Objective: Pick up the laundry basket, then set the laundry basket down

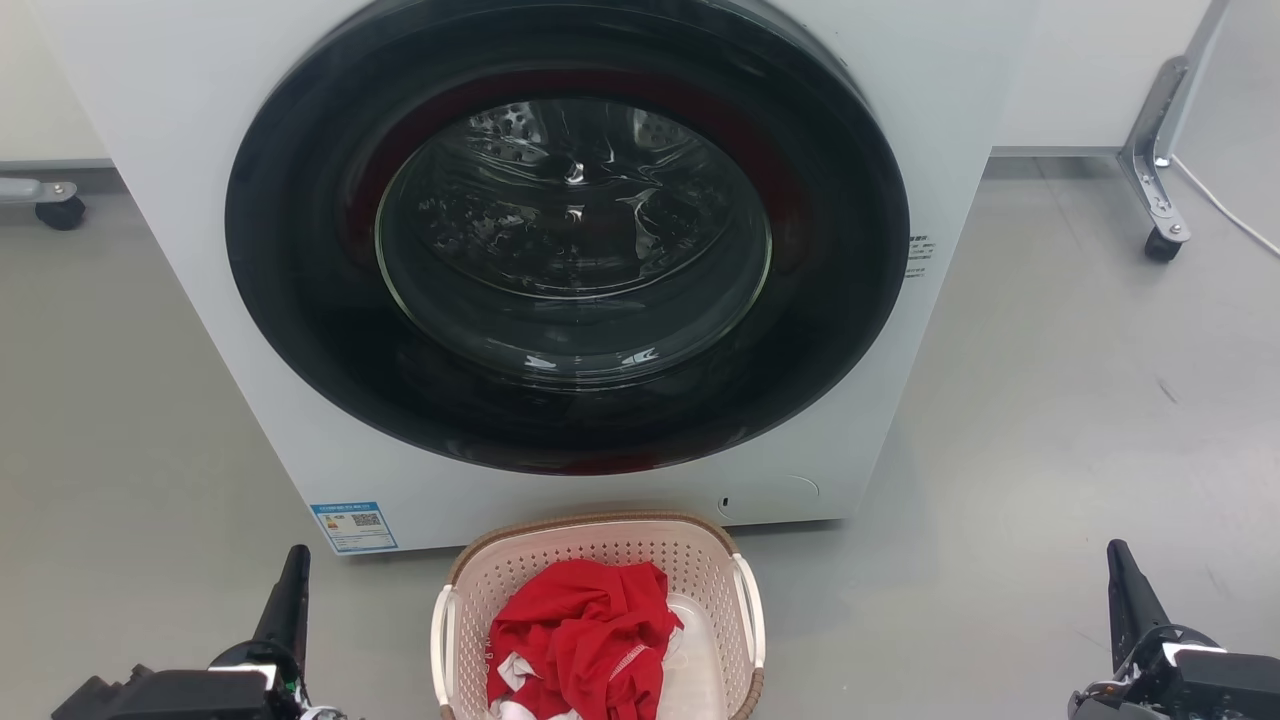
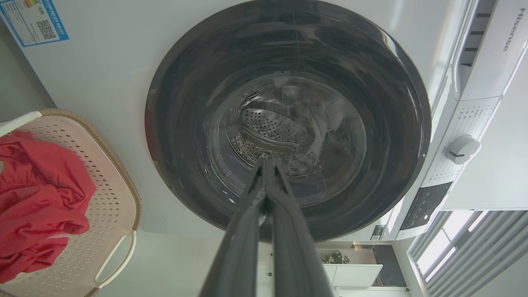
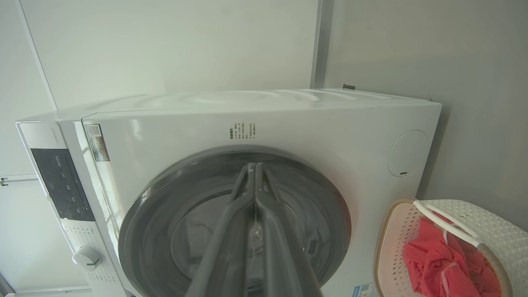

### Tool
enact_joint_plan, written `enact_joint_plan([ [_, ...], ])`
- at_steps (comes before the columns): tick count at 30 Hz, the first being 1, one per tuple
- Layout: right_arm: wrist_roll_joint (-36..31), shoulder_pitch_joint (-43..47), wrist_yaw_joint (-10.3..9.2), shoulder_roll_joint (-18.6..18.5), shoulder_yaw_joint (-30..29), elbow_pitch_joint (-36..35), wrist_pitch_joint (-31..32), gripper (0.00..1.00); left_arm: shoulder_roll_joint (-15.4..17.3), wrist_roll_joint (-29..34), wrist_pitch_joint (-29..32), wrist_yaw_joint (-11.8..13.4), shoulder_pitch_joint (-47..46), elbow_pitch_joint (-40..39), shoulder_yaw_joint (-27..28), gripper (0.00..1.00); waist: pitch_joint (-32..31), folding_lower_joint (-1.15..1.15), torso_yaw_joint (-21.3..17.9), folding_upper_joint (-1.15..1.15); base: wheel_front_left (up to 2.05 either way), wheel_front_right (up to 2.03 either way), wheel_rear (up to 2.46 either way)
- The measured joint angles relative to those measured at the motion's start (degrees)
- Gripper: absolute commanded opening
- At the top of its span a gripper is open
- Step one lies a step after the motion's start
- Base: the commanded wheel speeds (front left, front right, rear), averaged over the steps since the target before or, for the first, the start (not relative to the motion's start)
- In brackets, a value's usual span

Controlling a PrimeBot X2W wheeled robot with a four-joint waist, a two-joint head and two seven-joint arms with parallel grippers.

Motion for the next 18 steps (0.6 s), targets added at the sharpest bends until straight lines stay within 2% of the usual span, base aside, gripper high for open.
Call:
enact_joint_plan([
  [18,0.0,0.0,0.0,0.0,0.0,0.0,0.0,0.0,0.0,0.0,0.0,0.0,0.0,0.0,0.0,0.0,0.0,0.0,0.0,0.0,0.0,0.0,0.0],
])
